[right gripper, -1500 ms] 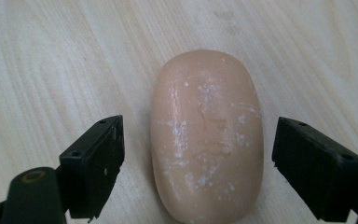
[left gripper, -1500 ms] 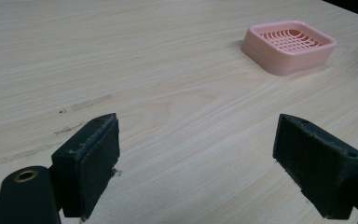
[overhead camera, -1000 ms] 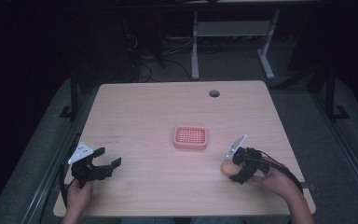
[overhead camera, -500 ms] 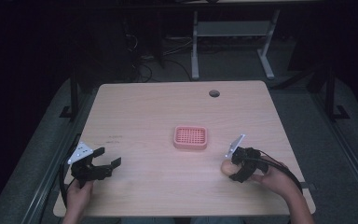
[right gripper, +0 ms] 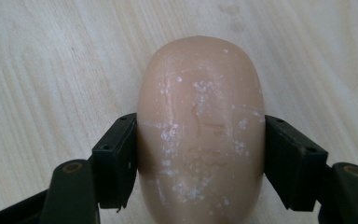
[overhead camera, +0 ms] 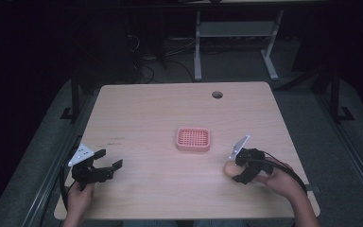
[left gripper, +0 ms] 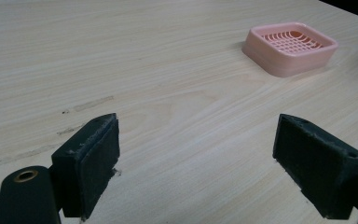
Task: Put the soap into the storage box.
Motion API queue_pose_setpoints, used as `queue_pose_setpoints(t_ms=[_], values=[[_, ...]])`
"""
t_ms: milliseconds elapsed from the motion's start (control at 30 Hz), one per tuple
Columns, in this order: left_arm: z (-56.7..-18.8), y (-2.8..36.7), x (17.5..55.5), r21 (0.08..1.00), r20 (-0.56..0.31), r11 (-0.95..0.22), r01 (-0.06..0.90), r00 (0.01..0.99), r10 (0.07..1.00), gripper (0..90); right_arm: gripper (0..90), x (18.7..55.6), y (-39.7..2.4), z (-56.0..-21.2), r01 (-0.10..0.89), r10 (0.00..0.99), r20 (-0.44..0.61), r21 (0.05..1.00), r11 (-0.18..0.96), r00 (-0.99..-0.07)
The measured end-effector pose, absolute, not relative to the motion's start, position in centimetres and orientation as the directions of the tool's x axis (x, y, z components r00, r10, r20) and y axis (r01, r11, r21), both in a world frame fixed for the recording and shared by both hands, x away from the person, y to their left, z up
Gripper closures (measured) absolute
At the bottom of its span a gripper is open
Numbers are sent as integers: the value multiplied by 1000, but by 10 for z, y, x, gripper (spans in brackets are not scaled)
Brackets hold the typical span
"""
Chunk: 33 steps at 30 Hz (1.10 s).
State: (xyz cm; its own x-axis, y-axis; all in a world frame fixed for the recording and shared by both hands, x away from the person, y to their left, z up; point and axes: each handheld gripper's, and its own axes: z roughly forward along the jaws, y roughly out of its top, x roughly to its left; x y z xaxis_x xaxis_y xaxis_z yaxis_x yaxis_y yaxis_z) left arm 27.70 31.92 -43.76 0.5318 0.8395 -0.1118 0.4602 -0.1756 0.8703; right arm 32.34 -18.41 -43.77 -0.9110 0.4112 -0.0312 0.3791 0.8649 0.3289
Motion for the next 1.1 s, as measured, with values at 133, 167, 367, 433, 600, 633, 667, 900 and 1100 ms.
queue_pose_setpoints(t_ms=[133, 167, 367, 433, 600, 633, 667, 900, 1100], values=[[-438, 319, 277, 870, -109, -179, 460, 533, 839, 143, 321, 325, -182, -432, 368, 405, -38, 350, 861, -913], [-438, 319, 277, 870, -108, -179, 459, 533, 839, 143, 321, 326, -182, -430, 367, 405, -38, 352, 861, -914], [-438, 319, 277, 870, -111, -176, 460, 532, 839, 143, 321, 332, -176, -424, 351, 392, -44, 363, 863, -919], [-438, 319, 277, 871, -111, -176, 459, 532, 839, 143, 321, 333, -173, -421, 347, 389, -44, 370, 862, -920], [-438, 319, 277, 869, -107, -182, 460, 535, 838, 143, 321, 339, -168, -413, 333, 379, -51, 381, 863, -924], [-438, 319, 277, 869, -108, -182, 460, 535, 838, 143, 321, 339, -168, -413, 333, 379, -51, 381, 863, -924], [-438, 319, 277, 870, -108, -181, 459, 536, 838, 143, 321, 342, -166, -409, 331, 380, -50, 392, 858, -924], [-437, 319, 277, 870, -116, -174, 462, 533, 838, 143, 321, 350, -160, -401, 324, 372, -46, 404, 856, -927], [-437, 319, 277, 872, -120, -166, 461, 529, 840, 143, 321, 356, -158, -399, 320, 368, -43, 403, 857, -929]])
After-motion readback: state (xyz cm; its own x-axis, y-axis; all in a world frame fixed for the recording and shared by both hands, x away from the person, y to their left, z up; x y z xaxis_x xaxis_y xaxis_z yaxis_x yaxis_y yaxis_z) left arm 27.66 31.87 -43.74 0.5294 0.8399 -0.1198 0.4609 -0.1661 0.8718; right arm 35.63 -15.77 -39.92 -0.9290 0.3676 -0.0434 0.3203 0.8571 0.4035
